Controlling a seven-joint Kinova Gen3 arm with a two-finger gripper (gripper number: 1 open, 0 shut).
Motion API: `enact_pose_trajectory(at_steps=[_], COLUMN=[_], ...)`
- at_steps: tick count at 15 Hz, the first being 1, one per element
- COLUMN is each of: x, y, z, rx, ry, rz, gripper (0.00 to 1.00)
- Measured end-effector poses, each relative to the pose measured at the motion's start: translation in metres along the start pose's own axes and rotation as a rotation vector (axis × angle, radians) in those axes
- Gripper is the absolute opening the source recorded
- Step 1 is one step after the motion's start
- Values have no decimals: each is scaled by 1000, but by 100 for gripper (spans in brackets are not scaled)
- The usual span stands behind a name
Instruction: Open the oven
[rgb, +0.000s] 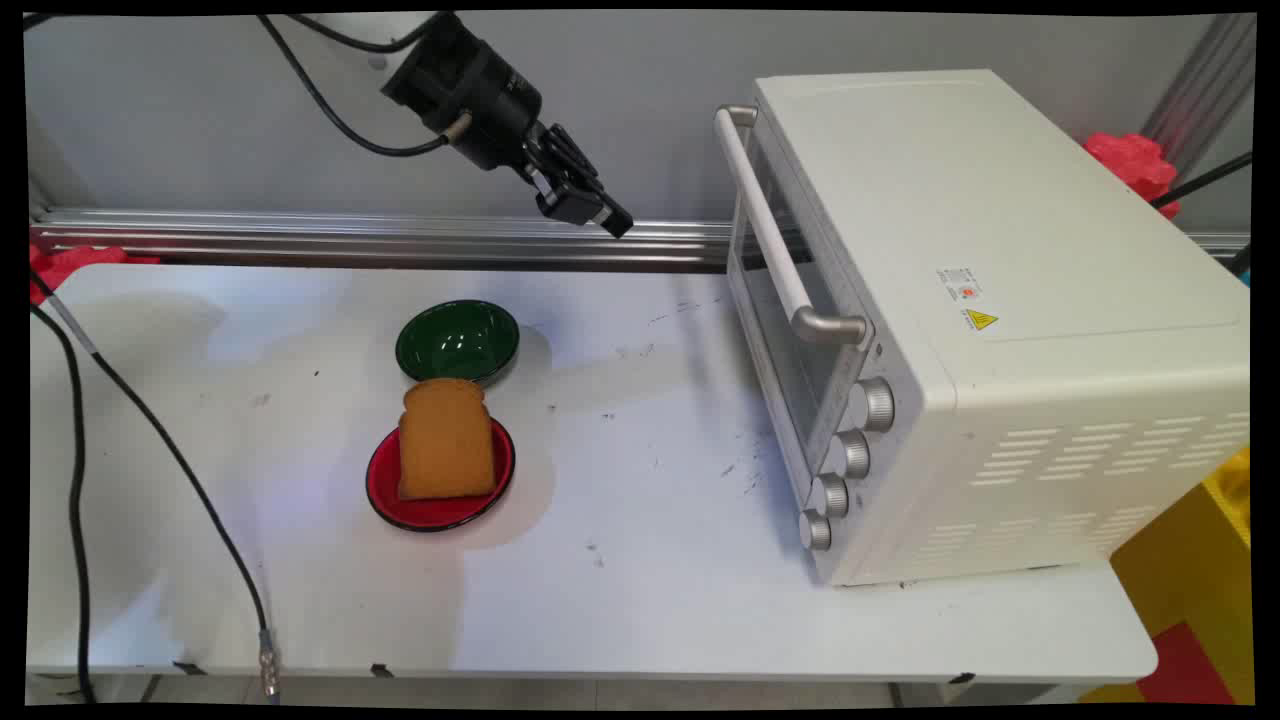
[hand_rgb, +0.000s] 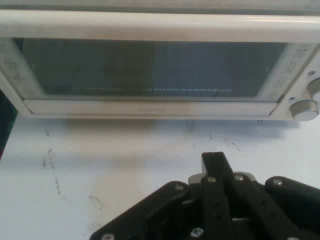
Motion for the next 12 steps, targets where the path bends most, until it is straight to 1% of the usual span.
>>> enact_pose_trajectory(at_steps=[4, 6, 8, 12], x=[5, 14, 27, 61], y=[-1, -1, -2, -6], z=[6, 10, 13, 17], rx=[-8, -12, -20, -39], ry=[-9, -10, -6, 16], rz=[-32, -36, -28, 3], gripper=[0, 0, 0, 0])
